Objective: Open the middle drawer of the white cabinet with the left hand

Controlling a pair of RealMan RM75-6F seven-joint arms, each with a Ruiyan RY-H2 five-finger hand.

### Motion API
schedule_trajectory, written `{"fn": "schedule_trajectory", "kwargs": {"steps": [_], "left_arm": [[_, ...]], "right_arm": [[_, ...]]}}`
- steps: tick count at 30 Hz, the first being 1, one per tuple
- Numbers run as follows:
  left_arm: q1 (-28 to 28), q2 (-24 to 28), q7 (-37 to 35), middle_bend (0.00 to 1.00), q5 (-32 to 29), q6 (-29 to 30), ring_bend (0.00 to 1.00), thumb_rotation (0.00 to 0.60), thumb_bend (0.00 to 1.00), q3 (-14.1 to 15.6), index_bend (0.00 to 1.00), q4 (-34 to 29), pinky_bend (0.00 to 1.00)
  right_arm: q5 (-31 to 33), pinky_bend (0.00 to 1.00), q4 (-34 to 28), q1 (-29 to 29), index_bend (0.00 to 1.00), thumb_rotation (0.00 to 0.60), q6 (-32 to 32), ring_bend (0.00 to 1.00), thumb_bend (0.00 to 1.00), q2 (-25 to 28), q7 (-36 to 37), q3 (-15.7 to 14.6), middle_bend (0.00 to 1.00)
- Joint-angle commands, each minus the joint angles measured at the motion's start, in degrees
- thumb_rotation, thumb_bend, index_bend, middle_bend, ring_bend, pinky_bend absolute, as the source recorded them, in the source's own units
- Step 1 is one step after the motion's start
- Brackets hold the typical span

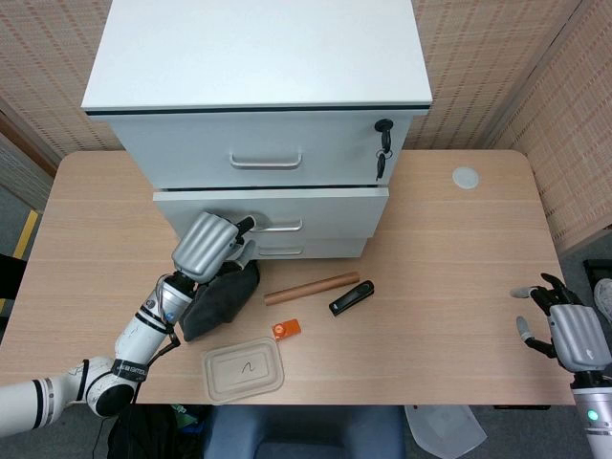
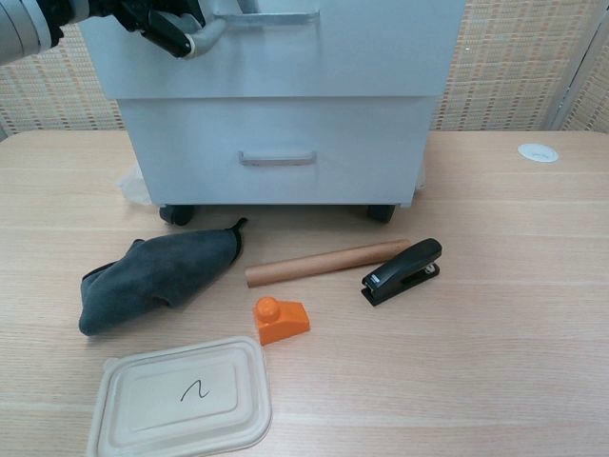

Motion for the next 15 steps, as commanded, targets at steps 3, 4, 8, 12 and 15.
{"fn": "schedule_trajectory", "kwargs": {"steps": [3,4,8,12,15], "left_arm": [[0.5,0.8,1.1,1.0,0.5,0.6,1.0,0.6,0.54,0.9,0.34,-1.7,1.0],[0.6,1.0,1.2,1.0,0.5,0.7,1.0,0.6,0.54,1.1,0.34,-2.1,1.0],[1.1,1.7,2.1,1.0,0.9,1.3,1.0,0.6,0.54,1.7,0.35,-3.4,1.0],[1.8,2.3,2.9,1.0,1.3,2.2,1.0,0.6,0.54,2.3,0.35,-4.8,1.0],[2.4,2.8,3.5,1.0,1.8,3.0,1.0,0.6,0.54,2.8,0.35,-5.9,1.0]], "right_arm": [[0.3,0.24,-0.1,-0.1,0.34,0.6,-0.1,0.25,0.38,0.1,-0.2,0.0,0.36],[0.3,0.24,-0.1,-0.1,0.34,0.6,-0.1,0.25,0.38,0.0,-0.2,0.0,0.36],[0.1,0.24,-0.2,-0.1,0.34,0.6,-0.2,0.25,0.38,-0.2,-0.3,-0.1,0.36],[0.0,0.24,-0.3,0.0,0.34,0.6,-0.3,0.25,0.38,-0.2,-0.5,-0.2,0.36],[0.0,0.24,-0.4,0.0,0.34,0.6,-0.2,0.25,0.38,-0.2,-0.7,-0.1,0.36]]}}
